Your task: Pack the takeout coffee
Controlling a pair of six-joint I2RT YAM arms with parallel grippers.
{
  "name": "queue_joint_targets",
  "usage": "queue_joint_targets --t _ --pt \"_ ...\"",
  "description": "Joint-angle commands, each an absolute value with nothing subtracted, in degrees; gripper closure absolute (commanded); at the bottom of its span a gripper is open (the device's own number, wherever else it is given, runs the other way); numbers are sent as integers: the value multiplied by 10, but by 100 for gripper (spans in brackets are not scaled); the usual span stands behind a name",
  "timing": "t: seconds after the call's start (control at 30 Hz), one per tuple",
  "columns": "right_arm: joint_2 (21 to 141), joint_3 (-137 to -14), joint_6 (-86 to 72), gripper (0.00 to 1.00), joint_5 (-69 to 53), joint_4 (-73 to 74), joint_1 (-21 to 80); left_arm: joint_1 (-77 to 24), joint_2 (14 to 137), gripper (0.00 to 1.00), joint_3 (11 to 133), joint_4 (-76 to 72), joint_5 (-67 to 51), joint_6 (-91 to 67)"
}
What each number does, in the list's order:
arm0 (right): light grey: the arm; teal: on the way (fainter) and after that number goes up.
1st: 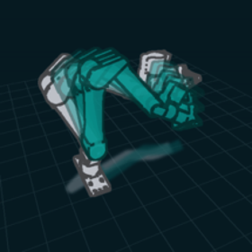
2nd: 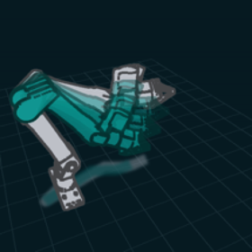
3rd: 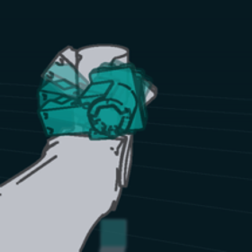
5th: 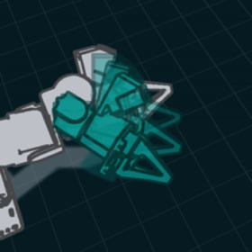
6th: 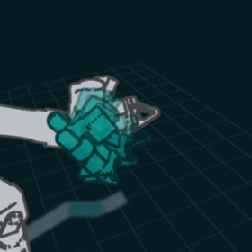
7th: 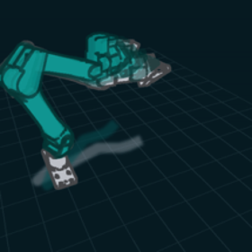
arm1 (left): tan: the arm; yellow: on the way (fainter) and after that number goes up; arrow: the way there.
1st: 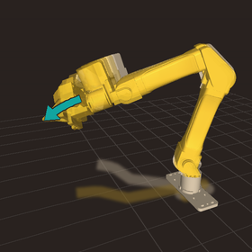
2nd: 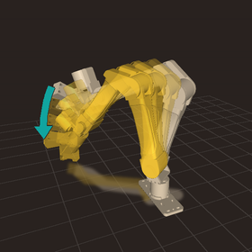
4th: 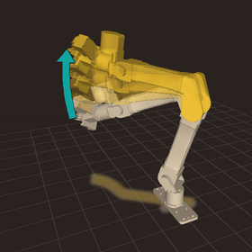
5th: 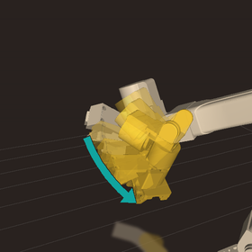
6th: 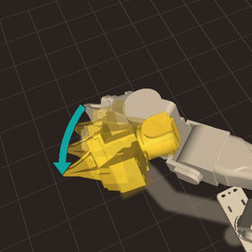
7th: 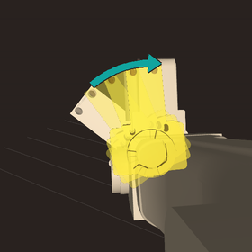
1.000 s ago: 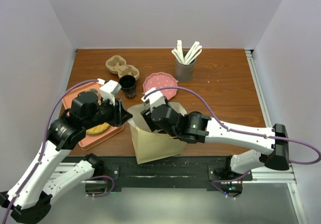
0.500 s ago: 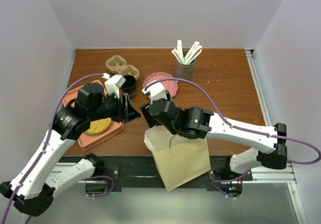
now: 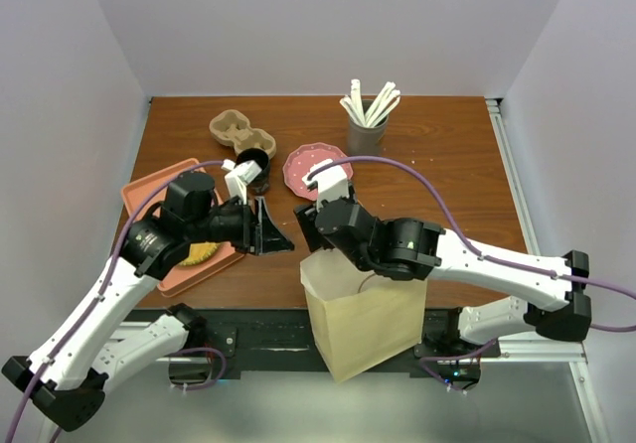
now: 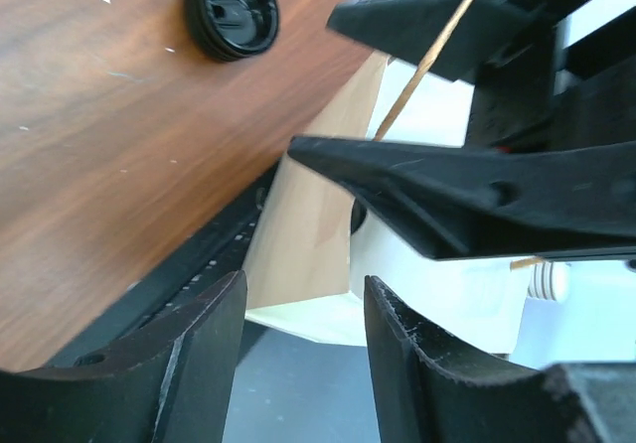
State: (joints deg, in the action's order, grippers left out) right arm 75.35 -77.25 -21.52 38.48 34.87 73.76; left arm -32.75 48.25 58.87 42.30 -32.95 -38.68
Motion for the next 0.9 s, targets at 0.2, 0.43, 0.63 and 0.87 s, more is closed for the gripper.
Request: queue_joint_targets --t 0.2,0.43,0.63,0.87 --pt "731 -766 -200 34 430 290 737 -325 495 41 530 284 -461 -455" --pt "730 -760 -203 34 436 287 737 -331 517 39 506 302 -446 -404" --pt "721 -752 -213 34 437 287 738 -341 531 38 500 288 -442 -395" --pt "720 -756 -212 34 439 283 737 -357 560 47 507 270 -432 -382"
